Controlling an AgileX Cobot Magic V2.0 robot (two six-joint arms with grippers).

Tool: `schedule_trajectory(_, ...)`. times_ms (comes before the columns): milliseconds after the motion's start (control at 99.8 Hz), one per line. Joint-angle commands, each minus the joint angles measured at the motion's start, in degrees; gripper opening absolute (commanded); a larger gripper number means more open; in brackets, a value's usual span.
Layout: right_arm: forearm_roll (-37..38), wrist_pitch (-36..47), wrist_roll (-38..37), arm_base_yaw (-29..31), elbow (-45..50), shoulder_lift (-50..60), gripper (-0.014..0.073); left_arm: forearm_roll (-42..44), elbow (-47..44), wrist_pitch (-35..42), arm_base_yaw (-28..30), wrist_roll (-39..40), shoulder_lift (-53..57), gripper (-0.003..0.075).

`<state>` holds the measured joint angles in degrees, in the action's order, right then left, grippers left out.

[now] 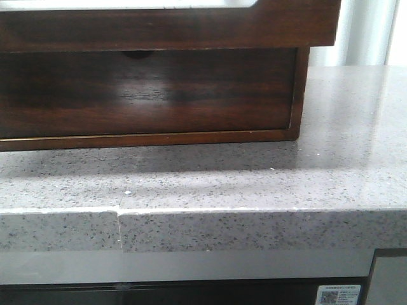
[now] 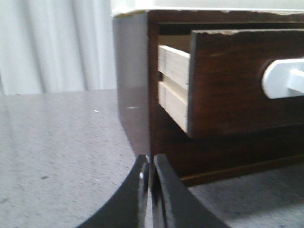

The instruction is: Put scissors in drawer with both arms

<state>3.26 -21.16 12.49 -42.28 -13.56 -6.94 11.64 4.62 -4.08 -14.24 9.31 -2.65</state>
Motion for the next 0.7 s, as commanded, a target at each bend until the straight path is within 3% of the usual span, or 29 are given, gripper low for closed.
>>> schedule_trajectory(0, 0.04, 4.9, -0.05, 0.01, -1.46, -0.55, -0.0061, -7.45, 0.31, 7.77, 3.34, -8.53, -0.71, -0.0022)
schedule_trajectory(210, 0.04, 4.9, -0.05, 0.01, -1.46, -0.55, -0.0061, -10.47, -5.34, 15.42, 8.66, -9.31, -0.71, -0.0022)
schedule_trajectory(401, 0.04, 4.9, -0.05, 0.01, -1.46, -0.55, -0.0061, -13.74, -5.77, 12.69, 11.01, -9.31, -0.71, -0.0022)
schedule_trajectory(491, 0.04, 4.9, -0.05, 0.01, -1.46, -0.55, -0.0061, -12.77, -5.77, 8.97, 11.91, -9.31, 0.16, -0.0022)
schedule_trajectory(611, 0.04, 4.9, -0.05, 0.01, -1.46, -0.55, -0.0061, -12.76, -5.87, -1.54, 12.87, -9.31, 4.87, -0.0022)
schedule_trajectory(692, 0.04, 4.9, -0.05, 0.01, -1.46, -0.55, -0.0061, -12.76, -5.87, -6.34, 13.21, -4.44, 4.51, -0.0022)
